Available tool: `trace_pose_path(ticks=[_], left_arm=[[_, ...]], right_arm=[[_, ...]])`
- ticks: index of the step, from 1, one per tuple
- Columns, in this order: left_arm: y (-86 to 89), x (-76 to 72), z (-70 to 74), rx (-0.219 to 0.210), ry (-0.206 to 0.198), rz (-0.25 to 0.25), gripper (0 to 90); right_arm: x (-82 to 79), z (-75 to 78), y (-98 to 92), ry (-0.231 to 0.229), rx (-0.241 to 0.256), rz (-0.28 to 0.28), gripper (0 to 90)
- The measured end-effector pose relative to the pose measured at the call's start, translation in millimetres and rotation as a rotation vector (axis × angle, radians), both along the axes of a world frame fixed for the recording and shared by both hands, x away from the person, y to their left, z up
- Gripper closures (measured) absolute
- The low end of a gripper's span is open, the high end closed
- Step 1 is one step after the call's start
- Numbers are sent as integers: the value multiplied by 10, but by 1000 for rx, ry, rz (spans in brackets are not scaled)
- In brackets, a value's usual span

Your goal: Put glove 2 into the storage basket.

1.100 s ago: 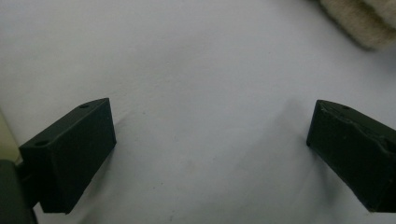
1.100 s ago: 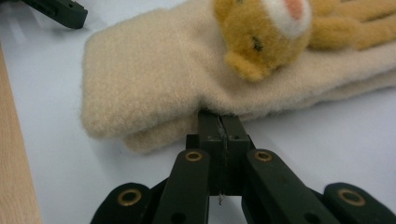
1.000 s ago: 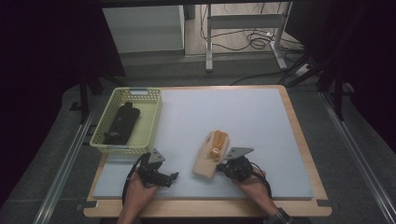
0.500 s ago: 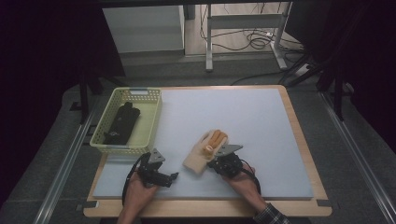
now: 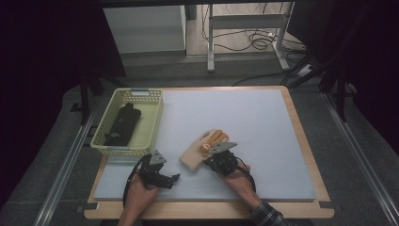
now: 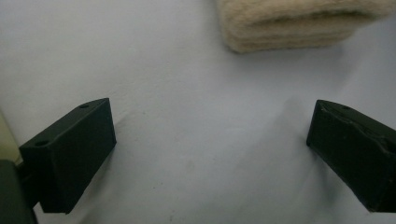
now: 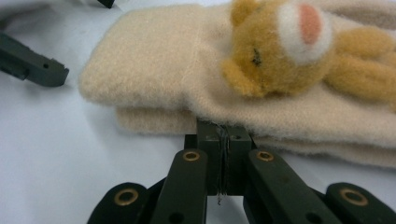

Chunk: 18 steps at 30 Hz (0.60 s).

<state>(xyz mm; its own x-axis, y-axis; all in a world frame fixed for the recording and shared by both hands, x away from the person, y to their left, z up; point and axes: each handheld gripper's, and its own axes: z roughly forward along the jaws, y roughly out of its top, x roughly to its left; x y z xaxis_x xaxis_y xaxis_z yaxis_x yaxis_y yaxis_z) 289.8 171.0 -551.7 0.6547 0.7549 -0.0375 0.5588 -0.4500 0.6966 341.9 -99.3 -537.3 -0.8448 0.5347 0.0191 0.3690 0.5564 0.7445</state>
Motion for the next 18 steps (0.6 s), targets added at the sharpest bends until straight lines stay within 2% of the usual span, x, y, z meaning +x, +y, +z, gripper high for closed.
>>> trace_pose_path(ticks=[8, 18], left_arm=[[-1, -1, 0, 0, 0, 0, 16], [0, -1, 0, -1, 0, 0, 16]], right_arm=[[40, -5, 84, -24, -17, 3, 869], [-11, 37, 6, -9, 1, 9, 771]])
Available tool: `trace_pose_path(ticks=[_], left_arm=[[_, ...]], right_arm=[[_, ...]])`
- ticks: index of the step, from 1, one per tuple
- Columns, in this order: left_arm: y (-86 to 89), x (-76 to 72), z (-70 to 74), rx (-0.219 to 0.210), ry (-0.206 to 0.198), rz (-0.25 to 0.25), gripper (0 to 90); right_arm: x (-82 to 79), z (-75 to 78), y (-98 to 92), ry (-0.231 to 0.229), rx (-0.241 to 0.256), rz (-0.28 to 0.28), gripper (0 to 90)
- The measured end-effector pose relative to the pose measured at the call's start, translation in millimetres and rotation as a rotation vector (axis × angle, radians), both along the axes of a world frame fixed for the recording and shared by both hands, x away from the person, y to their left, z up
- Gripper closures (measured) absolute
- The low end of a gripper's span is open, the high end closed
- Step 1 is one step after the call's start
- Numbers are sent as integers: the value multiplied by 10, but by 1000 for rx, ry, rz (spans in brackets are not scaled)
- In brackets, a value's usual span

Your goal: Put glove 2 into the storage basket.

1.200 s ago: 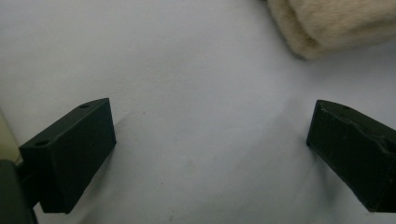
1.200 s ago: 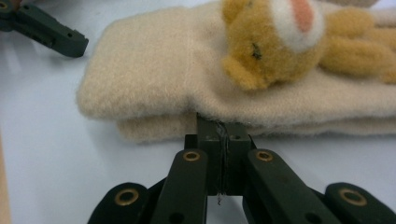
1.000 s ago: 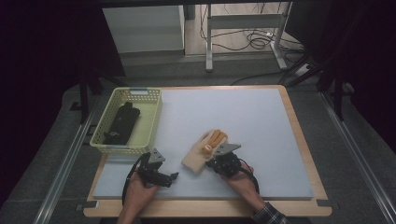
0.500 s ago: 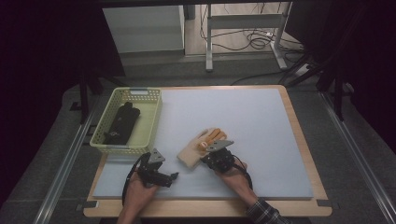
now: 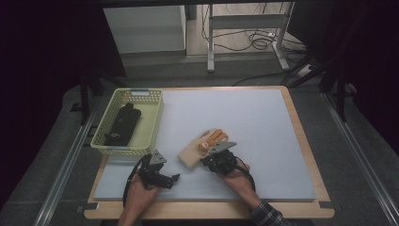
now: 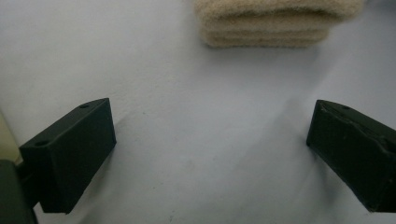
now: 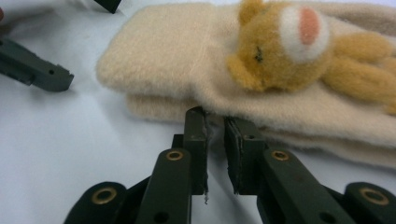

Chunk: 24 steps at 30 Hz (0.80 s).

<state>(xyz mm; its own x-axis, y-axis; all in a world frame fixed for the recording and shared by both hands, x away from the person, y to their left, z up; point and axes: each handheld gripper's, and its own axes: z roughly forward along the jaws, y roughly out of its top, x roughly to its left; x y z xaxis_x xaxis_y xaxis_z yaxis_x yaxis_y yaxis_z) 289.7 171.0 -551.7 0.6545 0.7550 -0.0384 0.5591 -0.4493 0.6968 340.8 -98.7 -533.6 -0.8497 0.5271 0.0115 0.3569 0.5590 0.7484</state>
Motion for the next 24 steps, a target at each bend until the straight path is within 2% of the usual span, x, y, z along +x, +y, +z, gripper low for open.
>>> trace_pose_path(ticks=[6, 13, 18, 22, 24], left_arm=[[0, 0, 0, 0, 0, 0, 15], [0, 0, 0, 0, 0, 0, 16], [0, 0, 0, 0, 0, 0, 15], [0, 1, 0, 0, 0, 0, 16], [0, 1, 0, 0, 0, 0, 16]], right_arm=[[-35, 51, -101, -15, -8, -8, 708], [-59, 122, -280, -39, -8, -43, 608], [-76, 188, -432, -61, -15, -77, 503], [-78, 205, -494, -66, -12, -89, 458], [-83, 232, -585, -61, -5, -109, 394]])
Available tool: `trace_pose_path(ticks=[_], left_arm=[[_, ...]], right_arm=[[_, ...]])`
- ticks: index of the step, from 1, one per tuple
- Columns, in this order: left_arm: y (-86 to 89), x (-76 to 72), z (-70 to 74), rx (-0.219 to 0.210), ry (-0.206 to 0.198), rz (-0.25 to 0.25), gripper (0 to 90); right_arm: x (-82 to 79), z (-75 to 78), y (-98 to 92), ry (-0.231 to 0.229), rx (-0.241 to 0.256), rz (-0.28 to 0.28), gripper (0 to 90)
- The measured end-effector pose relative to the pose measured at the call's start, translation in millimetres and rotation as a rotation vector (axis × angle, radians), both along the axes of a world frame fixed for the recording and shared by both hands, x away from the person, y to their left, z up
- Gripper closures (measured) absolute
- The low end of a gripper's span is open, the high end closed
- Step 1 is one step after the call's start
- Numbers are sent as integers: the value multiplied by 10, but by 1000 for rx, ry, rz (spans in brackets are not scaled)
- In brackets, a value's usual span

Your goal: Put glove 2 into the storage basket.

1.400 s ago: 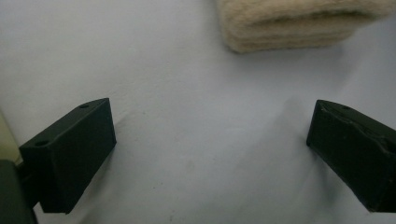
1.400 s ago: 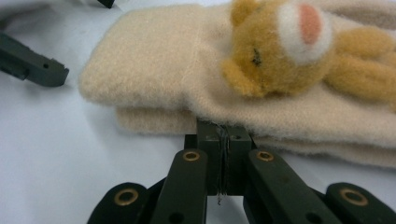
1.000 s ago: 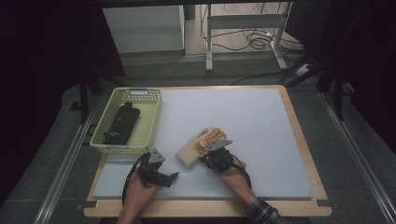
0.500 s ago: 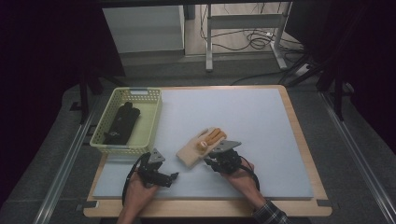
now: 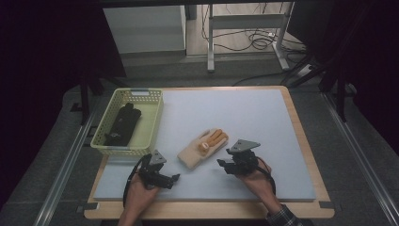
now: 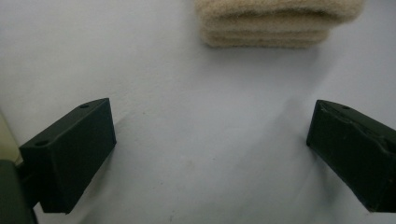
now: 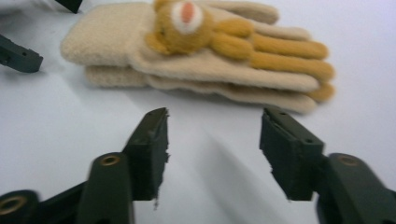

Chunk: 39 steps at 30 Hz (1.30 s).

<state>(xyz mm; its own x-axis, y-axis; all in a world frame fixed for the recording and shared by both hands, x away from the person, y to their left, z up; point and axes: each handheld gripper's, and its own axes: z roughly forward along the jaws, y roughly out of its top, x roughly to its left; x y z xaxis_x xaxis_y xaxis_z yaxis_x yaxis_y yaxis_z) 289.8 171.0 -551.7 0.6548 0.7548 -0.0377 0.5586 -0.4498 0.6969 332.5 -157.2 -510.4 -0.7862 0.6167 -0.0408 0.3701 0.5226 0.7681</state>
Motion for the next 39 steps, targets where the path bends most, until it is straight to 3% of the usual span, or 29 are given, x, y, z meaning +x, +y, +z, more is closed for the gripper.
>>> trace_pose_path(ticks=[9, 25, 33, 39], left_arm=[[-1, -1, 0, 1, -1, 0, 17], [1, 0, 0, -1, 0, -2, 20], [7, 5, -1, -13, 6, 15, 43], [5, 4, -2, -17, 9, 21, 47]], right_arm=[[-15, 45, -336, 20, 21, -53, 253], [-70, -58, -884, 23, 9, -181, 177], [-49, -208, -990, 54, -35, -209, 164], [-56, -210, -980, 48, -46, -208, 160]])
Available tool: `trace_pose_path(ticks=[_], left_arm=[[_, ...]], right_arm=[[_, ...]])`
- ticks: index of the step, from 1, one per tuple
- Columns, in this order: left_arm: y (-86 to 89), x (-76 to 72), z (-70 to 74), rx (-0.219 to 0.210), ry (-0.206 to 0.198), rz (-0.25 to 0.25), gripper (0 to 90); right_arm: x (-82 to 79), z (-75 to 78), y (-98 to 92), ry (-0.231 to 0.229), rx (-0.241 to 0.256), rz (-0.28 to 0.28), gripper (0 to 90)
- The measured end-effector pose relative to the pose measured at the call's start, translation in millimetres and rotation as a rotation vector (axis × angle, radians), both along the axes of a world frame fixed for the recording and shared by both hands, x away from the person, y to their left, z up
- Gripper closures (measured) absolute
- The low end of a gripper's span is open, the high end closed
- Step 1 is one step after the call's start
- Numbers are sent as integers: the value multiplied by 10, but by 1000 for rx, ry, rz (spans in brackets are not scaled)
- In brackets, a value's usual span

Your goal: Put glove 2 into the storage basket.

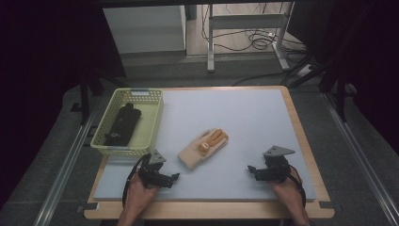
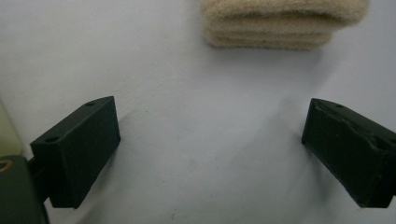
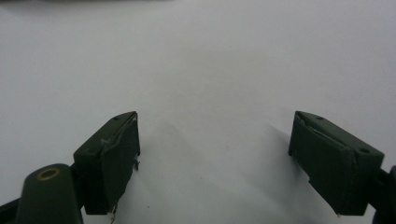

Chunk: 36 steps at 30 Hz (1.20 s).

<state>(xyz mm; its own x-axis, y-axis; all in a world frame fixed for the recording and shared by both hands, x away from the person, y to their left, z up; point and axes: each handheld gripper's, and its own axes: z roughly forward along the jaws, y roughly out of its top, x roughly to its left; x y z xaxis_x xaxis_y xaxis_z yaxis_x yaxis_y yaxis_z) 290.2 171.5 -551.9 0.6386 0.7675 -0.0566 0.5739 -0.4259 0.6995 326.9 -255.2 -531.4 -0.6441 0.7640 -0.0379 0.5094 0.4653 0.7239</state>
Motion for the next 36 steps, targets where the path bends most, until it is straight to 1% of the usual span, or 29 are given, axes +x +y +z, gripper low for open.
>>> trace_pose_path(ticks=[2, 8, 11, 13, 15, 18, 19, 21, 25, 26, 28, 30, 34, 36], left_arm=[[-3, -2, 2, 8, -3, -3, 44], [-7, -1, 5, 11, -3, -3, 39], [-22, -1, 9, 12, 6, -4, 26], [-39, 10, 24, 25, 15, -3, 13], [-55, 20, 41, 30, 25, -5, 8], [-72, 39, 71, 8, 36, -17, 7], [-77, 43, 79, 9, 38, -21, 5], [-97, 53, 109, 8, 40, -33, 5], [-145, 89, 188, 28, 51, -55, 2], [-145, 89, 188, 28, 51, -55, 1], [-181, 131, 253, 31, 60, -77, 0], [-210, 163, 297, 43, 57, -83, 0], [-280, 239, 376, 45, 63, -101, 0], [-328, 281, 410, 63, 70, -108, 6]], right_arm=[[-2, -5, 2, -4, -1, -1, 160], [-4, -6, 3, -5, -1, -1, 160], [-5, -6, 3, -5, -1, -1, 160], [-6, -6, 4, -6, -1, -2, 160], [-6, -6, 4, -6, -1, -2, 160], [-7, -6, 4, -7, -1, -2, 160], [-7, -7, 4, -7, -1, -2, 160], [-7, -7, 4, -7, -1, -2, 160], [-8, -7, 4, -8, -2, -2, 160], [-8, -7, 4, -8, -2, -2, 160], [-8, -7, 4, -8, -1, -2, 160], [-8, -7, 4, -8, -1, -2, 160], [-8, -7, 4, -8, -1, -2, 160], [-8, -7, 4, -8, -1, -2, 160]])
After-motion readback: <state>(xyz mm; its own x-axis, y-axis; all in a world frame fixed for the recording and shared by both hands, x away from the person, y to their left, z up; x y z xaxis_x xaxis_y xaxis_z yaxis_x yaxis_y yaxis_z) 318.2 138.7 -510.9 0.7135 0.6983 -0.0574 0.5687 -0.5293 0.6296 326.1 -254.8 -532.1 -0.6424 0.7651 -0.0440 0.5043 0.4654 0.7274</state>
